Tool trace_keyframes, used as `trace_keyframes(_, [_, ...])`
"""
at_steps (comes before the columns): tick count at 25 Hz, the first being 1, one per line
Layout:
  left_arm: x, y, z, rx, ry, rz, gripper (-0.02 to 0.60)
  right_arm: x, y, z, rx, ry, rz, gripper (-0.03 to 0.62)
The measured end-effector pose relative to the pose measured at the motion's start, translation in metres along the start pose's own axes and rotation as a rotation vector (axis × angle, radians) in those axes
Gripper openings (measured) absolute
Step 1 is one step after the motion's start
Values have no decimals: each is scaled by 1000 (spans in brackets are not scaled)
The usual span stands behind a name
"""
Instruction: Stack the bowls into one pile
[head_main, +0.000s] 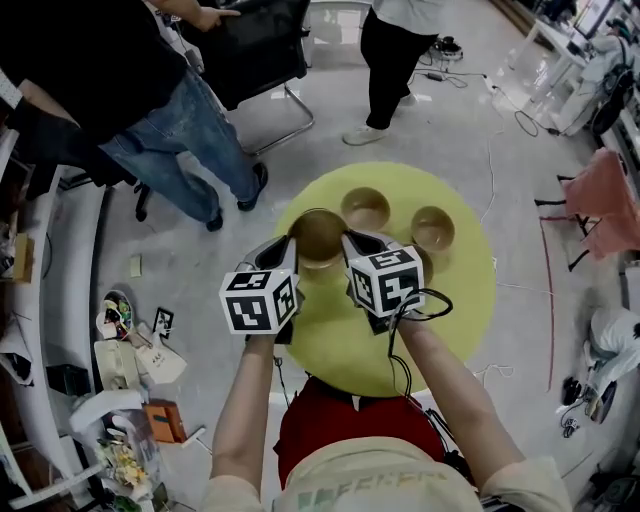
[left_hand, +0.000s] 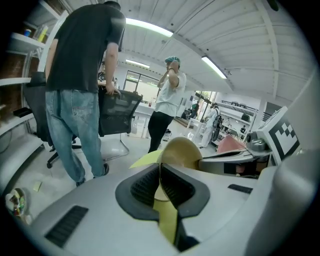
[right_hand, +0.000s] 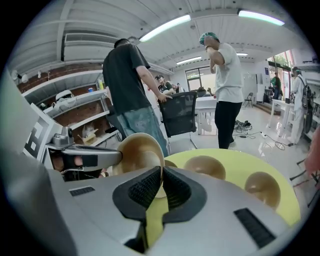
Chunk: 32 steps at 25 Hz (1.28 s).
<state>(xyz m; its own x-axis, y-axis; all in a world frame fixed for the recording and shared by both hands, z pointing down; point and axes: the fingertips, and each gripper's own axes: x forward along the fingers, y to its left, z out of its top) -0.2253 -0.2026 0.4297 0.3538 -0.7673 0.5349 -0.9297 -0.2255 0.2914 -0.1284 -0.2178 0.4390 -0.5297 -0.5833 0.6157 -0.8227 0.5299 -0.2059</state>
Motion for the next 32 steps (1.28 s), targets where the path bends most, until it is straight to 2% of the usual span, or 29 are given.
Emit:
trace_keyframes(13, [39,21,-11,9,53,-39,32,36,-15,-12,40,30,-74,40])
trace_keyframes(32, [62,30,-30,15,123,-68,32,58,-27,-32,49,92,-136,41])
